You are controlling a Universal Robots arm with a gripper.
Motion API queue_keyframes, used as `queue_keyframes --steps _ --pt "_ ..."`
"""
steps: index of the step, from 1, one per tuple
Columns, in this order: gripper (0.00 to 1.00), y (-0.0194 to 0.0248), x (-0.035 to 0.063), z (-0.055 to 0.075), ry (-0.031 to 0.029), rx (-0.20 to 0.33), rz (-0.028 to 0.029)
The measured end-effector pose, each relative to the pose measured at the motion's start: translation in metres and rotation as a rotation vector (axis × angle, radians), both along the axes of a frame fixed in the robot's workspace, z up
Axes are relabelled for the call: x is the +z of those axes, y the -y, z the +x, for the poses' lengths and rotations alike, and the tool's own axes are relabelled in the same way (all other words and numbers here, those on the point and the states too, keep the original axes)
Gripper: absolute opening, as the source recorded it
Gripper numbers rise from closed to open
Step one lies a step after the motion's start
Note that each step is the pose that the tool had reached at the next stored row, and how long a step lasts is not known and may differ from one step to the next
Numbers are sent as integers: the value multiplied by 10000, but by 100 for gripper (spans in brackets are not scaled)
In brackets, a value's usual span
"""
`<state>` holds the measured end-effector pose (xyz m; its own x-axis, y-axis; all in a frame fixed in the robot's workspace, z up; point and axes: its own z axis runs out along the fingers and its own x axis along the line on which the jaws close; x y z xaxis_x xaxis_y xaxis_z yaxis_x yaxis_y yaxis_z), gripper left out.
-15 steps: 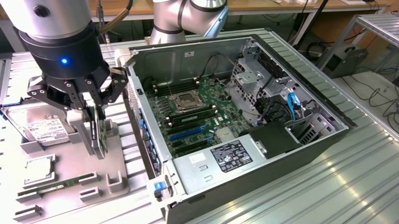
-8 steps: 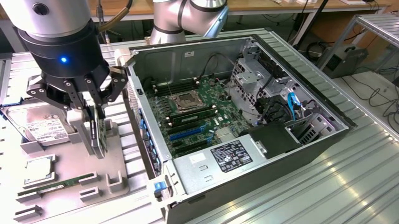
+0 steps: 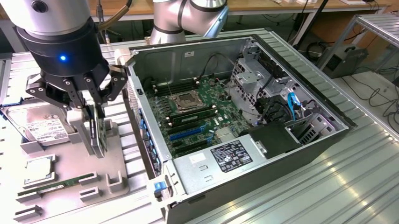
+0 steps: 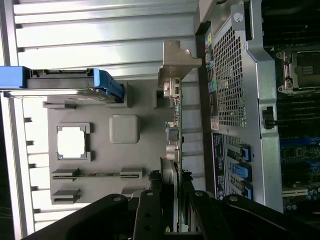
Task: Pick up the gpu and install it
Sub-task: 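Pick up the gpu and move the gpu toward the slot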
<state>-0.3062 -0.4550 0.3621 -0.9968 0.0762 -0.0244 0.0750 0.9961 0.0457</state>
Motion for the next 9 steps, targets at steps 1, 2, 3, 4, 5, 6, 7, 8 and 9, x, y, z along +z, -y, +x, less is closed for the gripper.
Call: queue_keyframes --steps 1,2,3,4,5,6,7,8,9 --pt "26 0 3 0 0 0 0" --pt "26 0 6 0 1 0 1" --pt "26 0 9 0 1 0 1" --pt "26 0 12 0 0 0 0" --pt "26 0 16 0 0 0 0" --pt "26 0 18 0 1 0 1" --pt "26 0 20 0 1 0 1" --pt "26 0 23 0 0 0 0" --pt "26 0 26 0 0 0 0"
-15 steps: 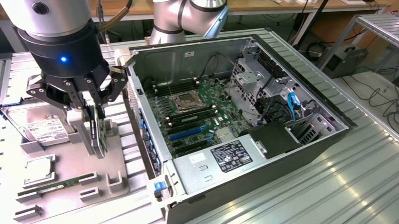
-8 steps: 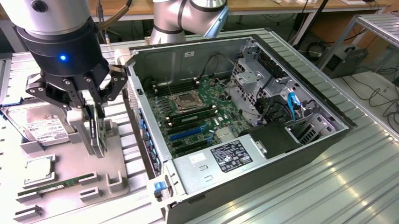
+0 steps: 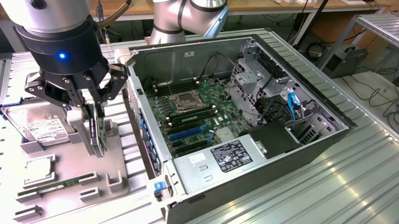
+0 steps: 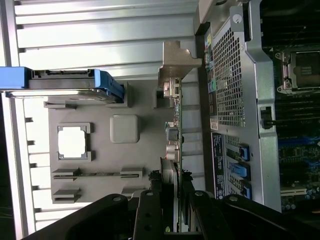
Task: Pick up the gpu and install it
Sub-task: 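Pick up the gpu and move the gpu toward the slot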
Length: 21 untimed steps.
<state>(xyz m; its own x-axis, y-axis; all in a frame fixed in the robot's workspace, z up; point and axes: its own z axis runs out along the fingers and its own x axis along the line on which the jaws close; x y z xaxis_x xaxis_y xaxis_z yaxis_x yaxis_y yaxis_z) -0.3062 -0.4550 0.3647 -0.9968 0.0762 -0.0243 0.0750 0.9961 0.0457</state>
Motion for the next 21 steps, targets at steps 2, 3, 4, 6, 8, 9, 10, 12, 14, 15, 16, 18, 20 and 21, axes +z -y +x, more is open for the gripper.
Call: queue_keyframes --steps 2,3,4,6,8,9,10,12,14,15,16,18,20,21 --pt "26 0 7 0 0 0 0" --pt "26 0 12 0 0 0 0" --pt "26 0 19 0 0 0 0" --pt "26 0 25 0 1 0 1" --pt "26 0 31 0 0 0 0" --pt "26 0 36 0 1 0 1" --pt "26 0 40 0 1 0 1" --pt "26 0 48 0 1 0 1" --pt "26 0 52 0 0 0 0" --pt "26 0 55 0 0 0 0" --pt "26 0 59 0 0 0 0" --pt "26 0 64 0 0 0 0" --pt "26 0 67 0 1 0 0" --pt "26 0 69 0 1 0 1"
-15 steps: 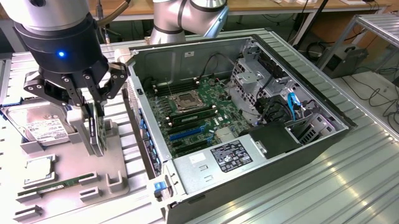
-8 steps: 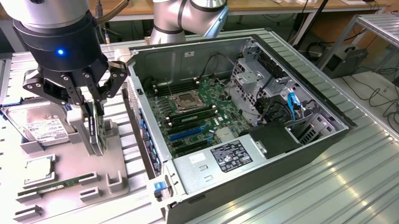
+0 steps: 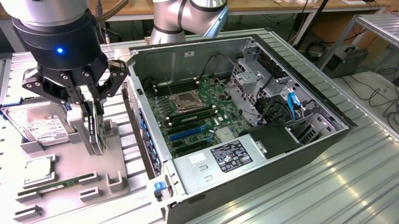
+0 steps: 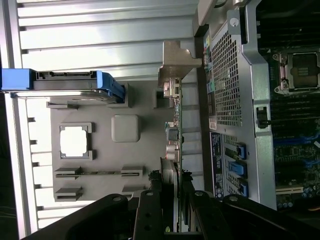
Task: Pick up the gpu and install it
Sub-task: 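Pick up the gpu and move the gpu toward the slot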
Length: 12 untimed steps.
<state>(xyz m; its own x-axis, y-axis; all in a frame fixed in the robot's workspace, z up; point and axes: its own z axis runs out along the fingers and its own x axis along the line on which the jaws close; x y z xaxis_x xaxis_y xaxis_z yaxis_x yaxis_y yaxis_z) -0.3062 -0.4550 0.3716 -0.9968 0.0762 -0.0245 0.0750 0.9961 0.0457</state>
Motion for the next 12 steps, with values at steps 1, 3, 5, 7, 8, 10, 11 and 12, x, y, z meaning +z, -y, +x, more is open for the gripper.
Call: queue_keyframes --steps 1,3,5,7,8,10,11,12 --pt "26 0 2 0 -1 0 0" --pt "26 0 6 0 -1 0 0" --pt "26 0 9 0 -2 0 -1" --pt "26 0 15 0 -2 0 -1" --pt "26 0 18 0 -2 0 -1" --pt "26 0 22 0 -1 0 0" --pt "26 0 25 0 -1 0 -1" --pt "26 0 27 0 -1 0 0"
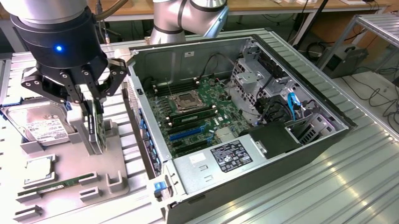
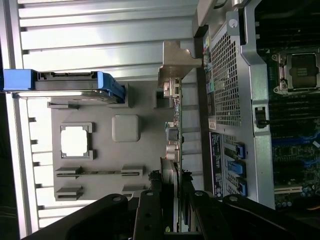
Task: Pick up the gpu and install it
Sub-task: 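Pick up the gpu and move the gpu toward the slot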
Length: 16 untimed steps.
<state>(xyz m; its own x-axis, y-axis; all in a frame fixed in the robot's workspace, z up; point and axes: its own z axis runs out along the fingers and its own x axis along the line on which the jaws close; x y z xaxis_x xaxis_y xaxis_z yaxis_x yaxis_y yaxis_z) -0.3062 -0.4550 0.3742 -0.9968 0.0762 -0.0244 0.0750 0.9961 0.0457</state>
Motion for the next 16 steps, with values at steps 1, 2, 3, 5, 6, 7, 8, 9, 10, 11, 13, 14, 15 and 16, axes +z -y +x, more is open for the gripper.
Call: queue_keyframes --steps 1,2,3,5,6,7,8,9,10,11,13,14,15,16 --pt "26 0 2 0 0 0 0" --pt "26 0 4 0 0 0 0" --pt "26 0 7 0 0 0 0" --pt "26 0 12 0 0 0 0" --pt "26 0 16 0 0 1 -1" --pt "26 0 19 0 0 0 0" --pt "26 0 22 0 0 0 0" --pt "26 0 25 0 0 0 0" --pt "26 0 28 0 0 0 0" --pt "26 0 31 0 0 0 0" --pt "26 0 36 0 0 0 0" --pt "26 0 38 0 1 0 0" --pt "26 0 40 0 0 0 0" --pt "26 0 43 0 0 0 -1"
